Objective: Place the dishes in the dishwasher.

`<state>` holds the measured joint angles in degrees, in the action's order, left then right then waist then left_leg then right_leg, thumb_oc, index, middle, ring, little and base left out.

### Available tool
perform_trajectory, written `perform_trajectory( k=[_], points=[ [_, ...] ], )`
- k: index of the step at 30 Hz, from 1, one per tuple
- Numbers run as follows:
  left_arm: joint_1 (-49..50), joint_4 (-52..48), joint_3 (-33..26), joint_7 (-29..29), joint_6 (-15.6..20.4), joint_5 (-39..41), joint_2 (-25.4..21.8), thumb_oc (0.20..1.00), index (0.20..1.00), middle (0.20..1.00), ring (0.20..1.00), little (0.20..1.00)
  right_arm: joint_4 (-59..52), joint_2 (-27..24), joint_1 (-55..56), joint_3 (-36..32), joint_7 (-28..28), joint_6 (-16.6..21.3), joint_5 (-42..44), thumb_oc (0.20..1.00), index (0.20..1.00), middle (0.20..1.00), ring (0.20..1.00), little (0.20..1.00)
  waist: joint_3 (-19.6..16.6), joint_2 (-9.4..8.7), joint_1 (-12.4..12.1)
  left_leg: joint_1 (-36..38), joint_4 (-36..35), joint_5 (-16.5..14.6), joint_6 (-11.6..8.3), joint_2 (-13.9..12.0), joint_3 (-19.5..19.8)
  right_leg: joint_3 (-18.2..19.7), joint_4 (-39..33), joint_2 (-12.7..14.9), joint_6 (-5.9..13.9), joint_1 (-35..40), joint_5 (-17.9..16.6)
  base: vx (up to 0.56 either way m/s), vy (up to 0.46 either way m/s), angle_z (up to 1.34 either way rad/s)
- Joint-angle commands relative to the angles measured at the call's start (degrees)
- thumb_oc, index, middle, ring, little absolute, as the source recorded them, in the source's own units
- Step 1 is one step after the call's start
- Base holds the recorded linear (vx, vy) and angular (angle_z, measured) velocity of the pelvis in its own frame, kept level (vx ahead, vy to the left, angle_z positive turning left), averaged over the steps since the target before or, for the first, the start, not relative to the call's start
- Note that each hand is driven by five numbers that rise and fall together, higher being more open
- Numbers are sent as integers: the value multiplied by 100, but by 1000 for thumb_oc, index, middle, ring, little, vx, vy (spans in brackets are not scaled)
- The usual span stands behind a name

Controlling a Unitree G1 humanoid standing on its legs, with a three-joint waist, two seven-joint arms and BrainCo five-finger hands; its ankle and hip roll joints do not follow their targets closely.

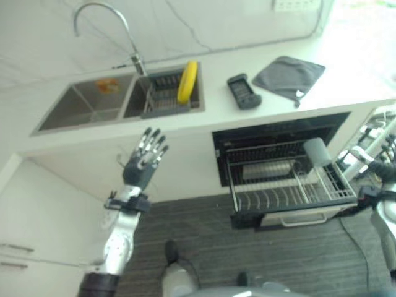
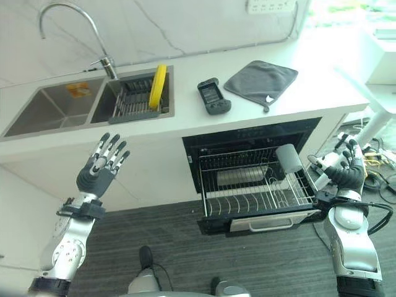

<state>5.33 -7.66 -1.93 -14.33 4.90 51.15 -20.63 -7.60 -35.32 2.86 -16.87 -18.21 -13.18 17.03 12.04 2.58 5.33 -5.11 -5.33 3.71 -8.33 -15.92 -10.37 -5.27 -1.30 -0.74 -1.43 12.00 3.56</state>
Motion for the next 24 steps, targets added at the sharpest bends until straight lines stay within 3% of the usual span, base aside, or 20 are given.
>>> perform_trajectory(
  k=[1, 3, 4, 9, 13, 14, 16, 17, 19, 20, 21, 24],
  points=[
    [37, -592, -214, -151, 400, 161, -448, 1000, 1000, 1000, 1000, 1000, -675, -216, 31, -326, 255, 510, 168, 1000, 1000, 1000, 1000, 1000, -174, -133, -140, 415, 33, 799, -49, 194, -369, -172, 28, 808, 913, 352, -35, 309, 593, -20],
    [-155, -610, -255, -160, 234, 170, -580, 1000, 1000, 1000, 1000, 1000, -762, -125, 133, -385, 186, 548, 244, 1000, 1000, 1000, 1000, 1000, -239, -233, -182, 550, 33, 571, 122, 464, -381, -294, 272, 1076, 1153, 316, -130, 190, 396, -19],
    [-276, -633, -202, -148, 129, -25, -623, 1000, 1000, 1000, 1000, 1000, -798, -22, 146, -358, 99, 545, 201, 1000, 1000, 1000, 1000, 1000, -254, -303, -207, 628, 33, 447, 244, 661, -351, -421, 646, 1320, 1258, 87, -483, 156, 358, -20],
    [-481, -803, -151, -124, -291, -204, -697, 1000, 1000, 1000, 1000, 1000, -770, 240, -12, -184, -60, 367, 49, 1000, 1000, 1000, 1000, 1000, -314, -280, -436, 828, 33, 84, 654, 1243, -4, -583, 1714, 1782, 1152, -434, -979, 188, 365, 31],
    [-376, -973, -281, 69, -411, -212, -704, 1000, 1000, 1000, 1000, 1000, -690, 358, -100, -73, -56, 262, 34, 1000, 1000, 1000, 1000, 1000, -322, -239, -642, 984, 33, -93, 793, 1383, -69, -946, 2085, 2046, 1183, -572, -1294, 150, 279, 12],
    [-365, -966, -337, 146, -405, -100, -746, 1000, 1000, 1000, 1000, 1000, -648, 398, -122, -34, -68, 188, 72, 1000, 1000, 1000, 1000, 1000, -306, -235, -655, 1014, 33, -149, 858, 1426, -22, -865, 2208, 1853, 1166, -658, -1184, 157, 266, -28],
    [-294, -913, -233, 135, -181, -133, -730, 1000, 1000, 1000, 1000, 1000, -648, 418, -74, 81, -192, 276, 142, 1000, 1000, 1000, 1000, 1000, -194, -325, -609, 913, 156, -144, 962, 1536, 56, -390, 2380, 1169, 1065, -854, -792, 119, 140, -21],
    [-293, -900, -225, 142, -156, -140, -732, 1000, 1000, 1000, 1000, 1000, -644, 416, -72, 90, -188, 289, 144, 1000, 1000, 1000, 1000, 1000, -193, -335, -618, 917, 156, -145, 961, 1541, 52, -420, 2374, 1159, 1057, -853, -795, 65, 41, -12],
    [-373, -809, -173, 133, -36, -135, -731, 1000, 1000, 1000, 1000, 1000, -610, 266, -52, 71, -177, 466, 363, 1000, 1000, 1000, 1000, 1000, -147, -415, -530, 902, 145, -123, 1017, 1672, 59, -381, 2010, 648, 992, -885, -563, 67, 35, -17],
    [-431, -751, -223, 55, -80, -73, -757, 1000, 1000, 1000, 1000, 1000, -586, 216, -34, -20, -148, 478, 428, 1000, 1000, 1000, 1000, 1000, -140, -438, -487, 933, 137, -154, 1035, 1741, 50, -441, 1864, 512, 973, -943, -523, 189, -62, -39],
    [-432, -794, -320, -59, -244, -133, -667, 1000, 1000, 1000, 1000, 1000, -555, 246, -54, -119, -99, 472, 532, 1000, 1000, 1000, 1000, 1000, -121, -425, -449, 1103, 91, -247, 1020, 1757, 23, -749, 1757, 484, 951, -1096, -628, 221, -90, -36],
    [-359, -869, -348, -104, -360, -217, -606, 1000, 1000, 1000, 1000, 1000, -604, 339, 20, -121, -95, 462, 564, 1000, 1000, 1000, 1000, 1000, -123, -385, -379, 1282, 40, -337, 978, 1741, 53, -827, 1517, 431, 927, -1162, -617, 185, -101, -18]
  ],
)
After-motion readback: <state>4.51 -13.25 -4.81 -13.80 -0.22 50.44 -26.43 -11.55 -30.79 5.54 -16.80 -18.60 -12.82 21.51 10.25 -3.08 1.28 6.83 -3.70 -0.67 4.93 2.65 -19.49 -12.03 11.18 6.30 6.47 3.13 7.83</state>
